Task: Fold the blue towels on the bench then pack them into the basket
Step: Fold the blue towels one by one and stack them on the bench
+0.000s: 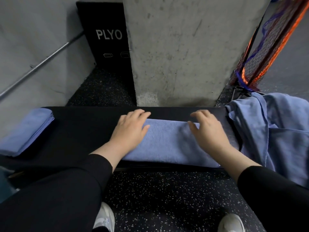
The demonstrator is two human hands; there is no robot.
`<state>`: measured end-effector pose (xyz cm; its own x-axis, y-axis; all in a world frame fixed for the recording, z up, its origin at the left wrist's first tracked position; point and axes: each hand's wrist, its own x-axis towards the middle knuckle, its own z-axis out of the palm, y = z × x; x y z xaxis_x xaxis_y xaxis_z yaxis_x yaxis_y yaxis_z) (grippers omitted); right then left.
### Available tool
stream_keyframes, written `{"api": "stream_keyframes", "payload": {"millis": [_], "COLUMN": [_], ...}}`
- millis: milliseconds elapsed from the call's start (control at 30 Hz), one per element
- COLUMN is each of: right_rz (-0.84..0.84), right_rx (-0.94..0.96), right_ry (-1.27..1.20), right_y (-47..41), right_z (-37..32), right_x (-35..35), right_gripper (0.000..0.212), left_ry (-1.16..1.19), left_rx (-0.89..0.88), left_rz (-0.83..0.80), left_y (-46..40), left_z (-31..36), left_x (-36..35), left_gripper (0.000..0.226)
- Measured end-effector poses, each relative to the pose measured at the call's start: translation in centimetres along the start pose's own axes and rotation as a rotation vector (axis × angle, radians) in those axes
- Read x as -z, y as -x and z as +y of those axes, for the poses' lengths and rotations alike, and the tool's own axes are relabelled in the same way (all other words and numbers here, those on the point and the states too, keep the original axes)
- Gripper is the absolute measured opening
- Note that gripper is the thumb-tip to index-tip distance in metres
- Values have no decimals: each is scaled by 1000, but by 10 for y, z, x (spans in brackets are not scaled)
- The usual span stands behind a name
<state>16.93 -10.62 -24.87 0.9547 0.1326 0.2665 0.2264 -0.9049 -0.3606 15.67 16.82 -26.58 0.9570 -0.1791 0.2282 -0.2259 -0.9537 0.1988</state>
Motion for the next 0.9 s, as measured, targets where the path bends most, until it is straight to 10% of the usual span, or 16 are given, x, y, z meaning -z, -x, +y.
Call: {"api": "stream_keyframes", "payload": {"millis": [233, 900], "right_rz": [-492, -319], "right_rx": [-36, 219], "right_ry": [151, 217], "right_y": [42, 47], "right_z": [-32, -83], "right_x": [-40, -42], "right_gripper": [69, 42], "left_ry": [-64, -133], "left_rx": [-106, 37], "left_rz": [-430, -197], "left_y": [22, 41], "left_z": [9, -23], "left_x": [-21, -3], "left_gripper": [60, 44]}}
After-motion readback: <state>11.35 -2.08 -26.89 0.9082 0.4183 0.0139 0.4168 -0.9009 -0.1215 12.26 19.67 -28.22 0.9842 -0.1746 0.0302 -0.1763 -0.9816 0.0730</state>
